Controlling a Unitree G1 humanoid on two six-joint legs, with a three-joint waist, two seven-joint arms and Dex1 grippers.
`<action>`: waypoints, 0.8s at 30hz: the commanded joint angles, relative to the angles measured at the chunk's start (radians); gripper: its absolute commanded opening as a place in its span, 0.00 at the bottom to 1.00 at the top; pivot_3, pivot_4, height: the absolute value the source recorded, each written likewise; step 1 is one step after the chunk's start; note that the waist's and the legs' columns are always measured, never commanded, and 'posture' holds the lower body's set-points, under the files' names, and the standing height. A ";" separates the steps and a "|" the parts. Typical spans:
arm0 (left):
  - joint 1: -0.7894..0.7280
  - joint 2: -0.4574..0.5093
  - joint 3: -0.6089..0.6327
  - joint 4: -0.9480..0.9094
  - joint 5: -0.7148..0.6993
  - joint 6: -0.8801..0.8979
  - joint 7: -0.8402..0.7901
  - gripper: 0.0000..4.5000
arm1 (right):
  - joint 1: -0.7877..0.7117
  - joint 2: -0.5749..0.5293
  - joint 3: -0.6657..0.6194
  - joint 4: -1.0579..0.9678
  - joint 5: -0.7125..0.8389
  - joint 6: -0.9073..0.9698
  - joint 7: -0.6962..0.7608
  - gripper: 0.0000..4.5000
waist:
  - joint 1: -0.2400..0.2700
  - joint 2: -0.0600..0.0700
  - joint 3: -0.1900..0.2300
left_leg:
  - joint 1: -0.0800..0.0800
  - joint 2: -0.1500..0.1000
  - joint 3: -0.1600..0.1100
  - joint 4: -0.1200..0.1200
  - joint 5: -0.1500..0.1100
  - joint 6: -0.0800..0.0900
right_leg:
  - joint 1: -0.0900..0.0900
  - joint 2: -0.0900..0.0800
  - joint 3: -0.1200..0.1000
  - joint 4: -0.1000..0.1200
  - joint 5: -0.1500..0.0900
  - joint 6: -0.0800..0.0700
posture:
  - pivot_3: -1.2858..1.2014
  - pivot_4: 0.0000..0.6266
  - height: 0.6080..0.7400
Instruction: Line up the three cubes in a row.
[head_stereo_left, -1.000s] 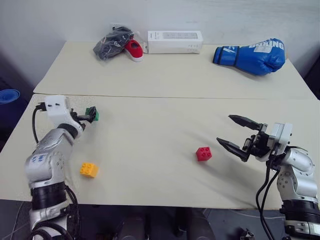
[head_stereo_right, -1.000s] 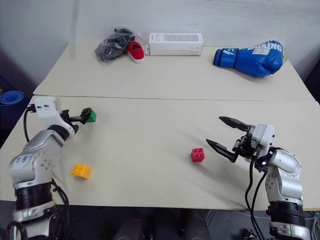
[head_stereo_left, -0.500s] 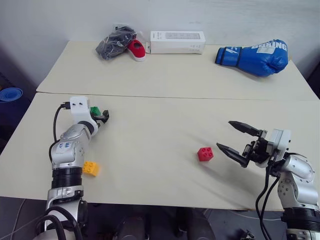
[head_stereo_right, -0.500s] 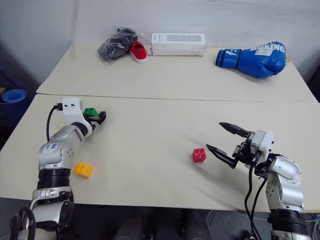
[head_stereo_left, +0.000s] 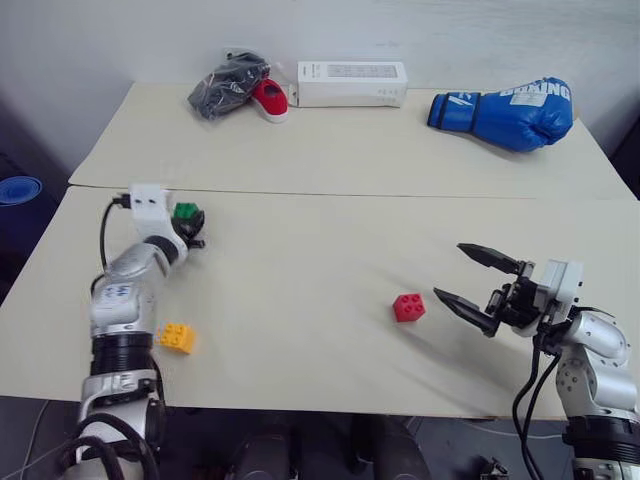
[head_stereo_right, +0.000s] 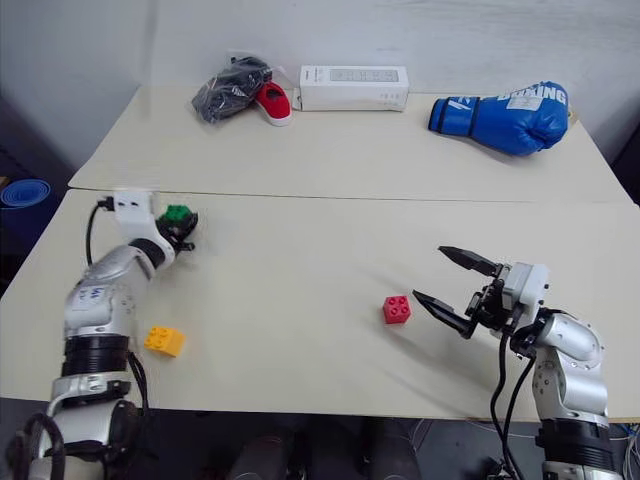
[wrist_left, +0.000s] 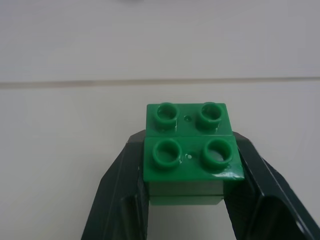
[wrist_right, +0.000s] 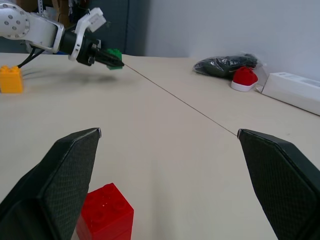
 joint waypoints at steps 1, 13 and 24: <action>-0.008 0.128 -0.054 -0.119 -0.114 -0.075 -0.427 0.34 | 0.027 -0.052 -0.072 -0.029 0.030 -0.007 0.007 1.00 | 0.003 0.000 0.000 | 0.000 0.000 0.000 0.000 0.000 0.000 | 0.000 0.000 0.000 0.000 0.000 0.000 | 0.52 0.24 1.00; -0.082 0.119 -0.502 -0.325 -0.051 -0.097 -0.906 0.34 | 0.238 -0.135 -0.166 -0.120 0.029 -0.031 0.061 1.00 | -0.001 0.001 0.000 | 0.001 0.000 0.000 0.000 0.001 0.000 | 0.001 0.007 0.002 0.000 0.000 0.000 | 0.52 0.24 1.00; -0.103 -0.084 -0.674 -0.074 0.203 -0.256 -0.806 0.34 | 0.377 -0.094 -0.183 -0.339 0.041 0.022 -0.081 1.00 | 0.004 0.001 0.000 | -0.001 0.002 -0.001 0.002 0.000 0.000 | 0.001 0.011 0.003 -0.001 0.000 0.000 | 0.52 0.24 1.00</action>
